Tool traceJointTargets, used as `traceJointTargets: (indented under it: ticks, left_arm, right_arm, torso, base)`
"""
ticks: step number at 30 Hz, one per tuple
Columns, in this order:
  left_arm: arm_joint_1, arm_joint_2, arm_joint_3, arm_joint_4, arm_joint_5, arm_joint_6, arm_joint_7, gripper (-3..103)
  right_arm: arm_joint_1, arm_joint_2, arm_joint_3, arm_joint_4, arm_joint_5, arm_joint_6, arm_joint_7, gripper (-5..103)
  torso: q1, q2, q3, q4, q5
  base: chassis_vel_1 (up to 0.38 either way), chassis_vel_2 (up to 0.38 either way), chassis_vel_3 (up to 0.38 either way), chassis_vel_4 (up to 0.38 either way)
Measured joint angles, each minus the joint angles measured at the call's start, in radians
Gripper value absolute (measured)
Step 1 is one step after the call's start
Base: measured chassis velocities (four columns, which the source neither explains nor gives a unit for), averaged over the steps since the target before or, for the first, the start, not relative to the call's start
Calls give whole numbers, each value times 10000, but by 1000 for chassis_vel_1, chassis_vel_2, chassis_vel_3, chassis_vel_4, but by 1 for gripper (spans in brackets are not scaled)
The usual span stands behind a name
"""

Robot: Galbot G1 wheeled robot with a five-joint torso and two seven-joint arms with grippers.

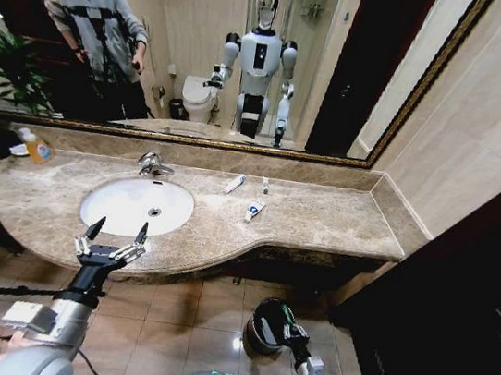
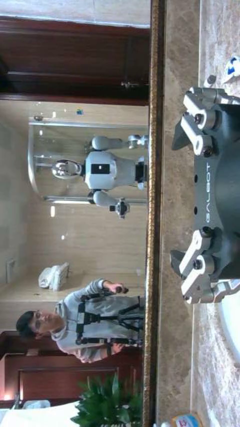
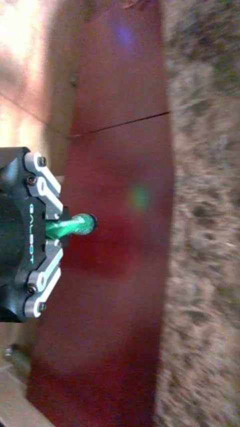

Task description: Pick up the trash from the sink and place it in the trash bin.

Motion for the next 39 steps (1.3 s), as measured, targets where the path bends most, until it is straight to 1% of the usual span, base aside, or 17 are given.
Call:
traceJointTargets:
  ticks: [3, 7, 9, 10, 12, 13, 16, 17, 21, 28, 34, 36, 37, 38, 39]
  left_arm:
    - [0, 0, 0, 0, 0, 0, 0, 100]
    - [0, 0, 0, 0, 0, 0, 0, 100]
    - [0, 0, 0, -1, 0, 0, 0, 100]
    - [0, 1, 0, 0, 0, 0, 0, 100]
    - [0, 0, 0, 0, 0, 0, 0, 100]
    - [0, 0, 0, 0, 0, 0, 0, 100]
    - [0, 0, 0, 0, 0, 0, 0, 100]
    - [0, 0, 0, 0, 0, 0, 0, 100]
    - [0, 0, 0, 0, 0, 0, 0, 100]
    - [0, 0, 0, 0, 0, 0, 0, 100]
    - [0, 0, 0, 0, 0, 0, 0, 100]
    - [0, 0, 0, 0, 0, 0, 0, 100]
    - [0, 0, 0, 0, 0, 0, 0, 100]
    - [0, 0, 0, 0, 0, 0, 0, 100]
    - [0, 0, 0, 0, 0, 0, 0, 100]
  right_arm:
    - [547, 15, -179, -907, -178, -113, -79, 9]
    - [931, 40, -277, -1543, -322, -165, -166, 9]
    - [1212, 75, -297, -2016, -580, -240, -169, 9]
    - [1536, 126, -301, -2593, -888, -301, -122, 9]
    - [1912, 204, -302, -3222, -1136, -380, -67, 9]
    - [1912, 204, -302, -3222, -1136, -380, -67, 9]
    - [2480, 327, -386, -4122, -1277, -744, -51, 9]
    - [2480, 327, -386, -4122, -1277, -744, -51, 9]
    - [3209, 522, -272, -5258, -1597, -559, -42, 9]
    - [3686, 492, -198, -5848, -1606, -350, 46, 9]
    - [3860, 500, -188, -6021, -1612, -317, 172, 9]
    - [3919, 531, -191, -6092, -1643, -316, 276, 8]
    - [3951, 551, -191, -6140, -1647, -302, 354, 13]
    - [3951, 551, -191, -6140, -1647, -302, 354, 13]
    - [4027, 609, -186, -6256, -1649, -234, 556, 19]
  torso:
    - [0, 0, 0, 0, 0]
    - [0, 0, 0, 0, 0]
    - [0, 0, 0, 0, 0]
    - [0, 0, 1, -1, 0]
    - [0, -1, 0, 0, 0]
    - [0, -1, 0, 0, 0]
    - [0, -1, 1, 0, 0]
    - [0, -1, 1, 0, 0]
    - [1, -1, 1, 0, 0]
    - [1, -1, 0, 0, -1]
    - [0, -1, 0, 0, 0]
    - [1, -1, 0, -1, 0]
    - [0, -1, 0, 0, -1]
    - [0, -1, 0, 0, -1]
    - [0, -1, 0, 0, 1]
  base:
    - [0, 0, 0, 0]
    - [0, 0, 0, 0]
    - [0, 0, 0, 0]
    - [0, 0, 0, 0]
    - [0, 0, 0, 0]
    - [0, 0, 0, 0]
    - [0, 0, 0, 0]
    - [0, 0, 0, 0]
    - [0, 0, 0, 0]
    - [0, 0, 0, 0]
    - [0, 0, 0, 0]
    - [0, 0, 0, 0]
    - [0, 0, 0, 0]
    - [0, 0, 0, 0]
    - [0, 0, 0, 0]
